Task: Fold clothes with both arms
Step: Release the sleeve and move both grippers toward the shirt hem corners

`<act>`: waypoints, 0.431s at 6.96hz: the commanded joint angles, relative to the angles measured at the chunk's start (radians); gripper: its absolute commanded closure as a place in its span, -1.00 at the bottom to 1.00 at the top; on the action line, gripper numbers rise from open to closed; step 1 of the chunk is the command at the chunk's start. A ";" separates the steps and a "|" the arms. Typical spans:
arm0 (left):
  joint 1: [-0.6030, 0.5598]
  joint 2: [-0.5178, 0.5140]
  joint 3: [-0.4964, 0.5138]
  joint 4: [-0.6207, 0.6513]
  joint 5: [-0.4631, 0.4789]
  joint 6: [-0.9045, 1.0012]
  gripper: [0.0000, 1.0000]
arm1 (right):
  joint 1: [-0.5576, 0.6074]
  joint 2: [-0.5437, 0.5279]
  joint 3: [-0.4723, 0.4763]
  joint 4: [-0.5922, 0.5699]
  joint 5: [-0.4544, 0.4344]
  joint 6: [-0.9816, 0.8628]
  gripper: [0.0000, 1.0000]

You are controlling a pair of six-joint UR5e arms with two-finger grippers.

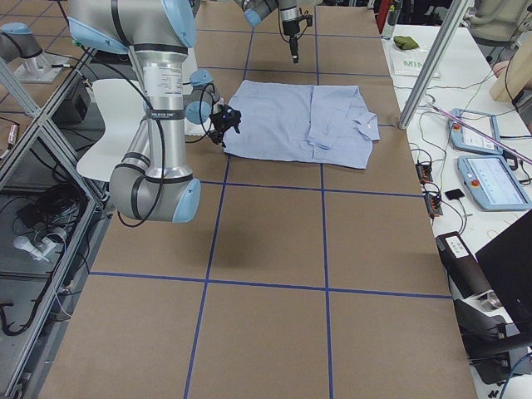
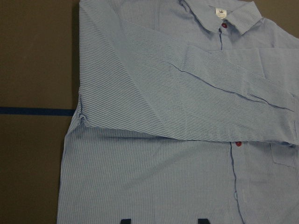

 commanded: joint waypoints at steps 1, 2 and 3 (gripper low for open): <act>-0.011 0.009 -0.001 -0.002 -0.015 -0.006 -0.38 | -0.024 -0.004 -0.024 -0.023 -0.014 0.029 -0.80; -0.011 0.007 -0.001 -0.002 -0.015 -0.017 -0.38 | -0.022 -0.006 -0.026 -0.025 -0.013 0.029 -0.78; -0.011 0.007 -0.001 -0.002 -0.013 -0.020 -0.39 | -0.025 -0.004 -0.033 -0.025 -0.011 0.029 -0.77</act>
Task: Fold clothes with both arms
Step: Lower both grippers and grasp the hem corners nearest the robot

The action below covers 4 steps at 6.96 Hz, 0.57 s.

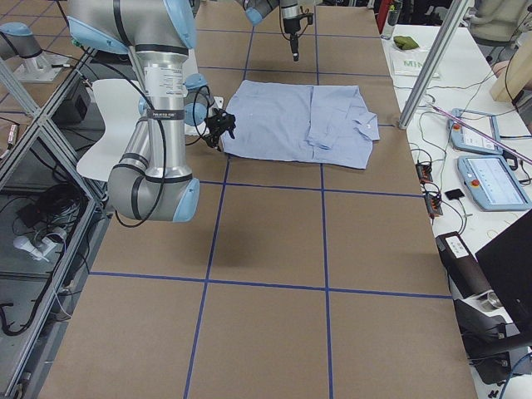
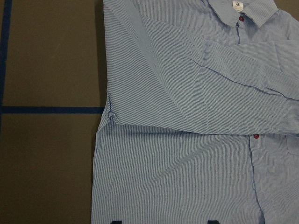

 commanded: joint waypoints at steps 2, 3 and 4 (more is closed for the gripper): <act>0.001 -0.002 0.003 0.000 0.001 -0.007 -0.39 | -0.001 0.005 -0.022 -0.014 0.002 0.001 -0.37; 0.001 -0.002 0.003 0.000 0.001 -0.007 -0.40 | 0.001 0.005 -0.024 -0.014 0.000 0.001 -0.21; 0.002 -0.002 0.006 0.000 0.002 -0.005 -0.40 | 0.002 0.009 -0.019 -0.014 0.000 0.002 0.64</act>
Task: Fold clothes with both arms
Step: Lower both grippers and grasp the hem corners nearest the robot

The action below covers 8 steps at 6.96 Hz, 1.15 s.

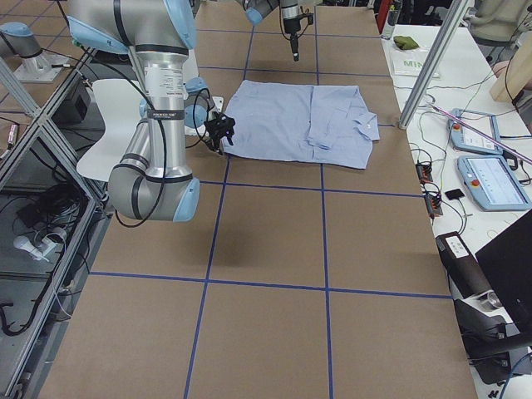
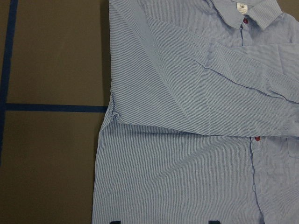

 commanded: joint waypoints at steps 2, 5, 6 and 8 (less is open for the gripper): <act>0.003 0.001 0.013 0.000 0.004 0.004 -0.39 | 0.011 -0.003 0.013 -0.008 -0.002 0.001 1.00; 0.032 0.000 0.004 0.003 0.048 -0.173 -0.40 | 0.022 0.008 0.062 -0.077 -0.001 0.001 1.00; 0.105 0.057 -0.019 0.006 0.138 -0.231 -0.40 | 0.022 0.009 0.064 -0.077 -0.001 0.001 1.00; 0.229 0.227 -0.168 0.000 0.244 -0.388 -0.39 | 0.020 0.011 0.062 -0.077 0.001 0.000 1.00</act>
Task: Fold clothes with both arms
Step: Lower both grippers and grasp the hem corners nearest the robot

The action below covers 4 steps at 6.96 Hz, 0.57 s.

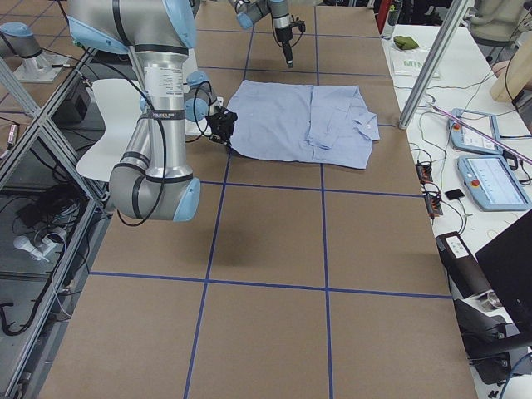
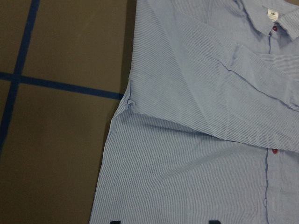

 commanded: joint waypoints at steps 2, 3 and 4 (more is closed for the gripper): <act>0.260 0.153 -0.100 -0.005 0.112 -0.247 -0.40 | -0.005 0.002 -0.004 -0.001 0.002 -0.001 1.00; 0.293 0.176 -0.091 -0.007 0.125 -0.256 -0.40 | -0.005 0.004 -0.004 -0.001 0.002 -0.001 1.00; 0.328 0.175 -0.074 -0.007 0.126 -0.306 -0.29 | -0.005 0.004 -0.005 -0.001 0.002 -0.001 1.00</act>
